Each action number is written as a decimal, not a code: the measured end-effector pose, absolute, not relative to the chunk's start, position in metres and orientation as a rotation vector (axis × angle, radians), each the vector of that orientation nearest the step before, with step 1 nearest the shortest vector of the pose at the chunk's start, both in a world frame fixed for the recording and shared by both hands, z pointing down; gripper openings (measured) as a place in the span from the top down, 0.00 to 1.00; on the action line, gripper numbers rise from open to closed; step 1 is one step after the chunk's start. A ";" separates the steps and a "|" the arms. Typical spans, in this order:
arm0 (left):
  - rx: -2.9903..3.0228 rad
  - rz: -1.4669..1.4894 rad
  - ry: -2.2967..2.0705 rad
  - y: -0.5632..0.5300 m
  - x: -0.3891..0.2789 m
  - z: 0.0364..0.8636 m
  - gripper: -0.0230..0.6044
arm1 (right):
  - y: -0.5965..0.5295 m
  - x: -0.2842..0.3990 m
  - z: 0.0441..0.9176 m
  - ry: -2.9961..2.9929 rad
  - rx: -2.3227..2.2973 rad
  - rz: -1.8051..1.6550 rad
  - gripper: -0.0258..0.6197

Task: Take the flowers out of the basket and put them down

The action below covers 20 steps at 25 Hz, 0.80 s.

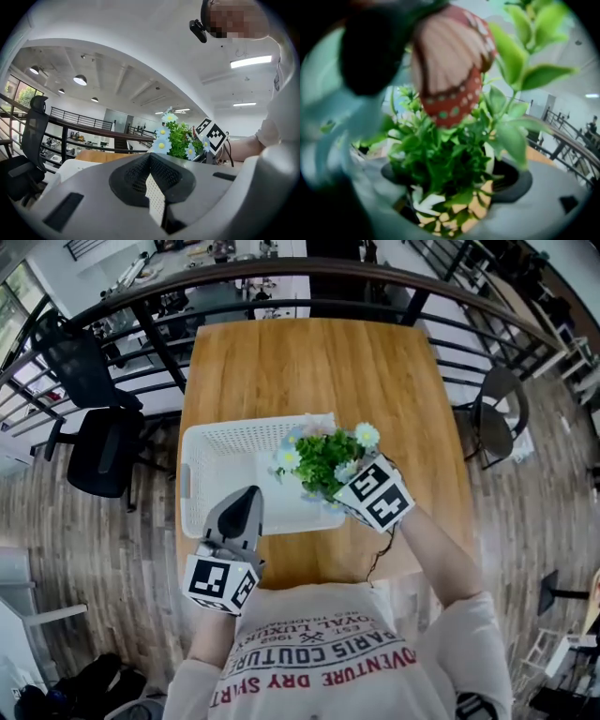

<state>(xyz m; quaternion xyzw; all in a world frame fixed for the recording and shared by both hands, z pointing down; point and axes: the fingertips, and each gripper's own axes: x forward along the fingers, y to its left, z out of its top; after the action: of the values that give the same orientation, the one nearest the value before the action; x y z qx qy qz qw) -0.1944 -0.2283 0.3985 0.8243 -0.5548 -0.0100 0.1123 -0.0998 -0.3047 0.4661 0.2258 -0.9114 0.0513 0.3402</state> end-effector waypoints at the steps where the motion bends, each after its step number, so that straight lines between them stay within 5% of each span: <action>1: 2.428 -0.029 -1.625 -0.229 -0.182 0.396 0.93 | -0.303 -0.084 0.461 -2.374 0.603 0.135 0.20; 11: 2.494 -0.016 -1.549 -0.220 -0.043 0.404 0.93 | -0.292 0.077 0.492 -2.317 0.727 0.237 0.20; 20: 2.479 0.069 -1.502 -0.200 0.028 0.443 0.93 | -0.267 0.133 0.596 -2.290 0.731 0.376 0.20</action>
<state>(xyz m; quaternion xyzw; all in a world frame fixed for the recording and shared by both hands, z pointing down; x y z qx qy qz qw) 0.0281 -0.1998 0.4432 0.8487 -0.5144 0.0236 0.1208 0.1333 -0.2675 0.5961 0.2816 -0.8827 0.1451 0.3470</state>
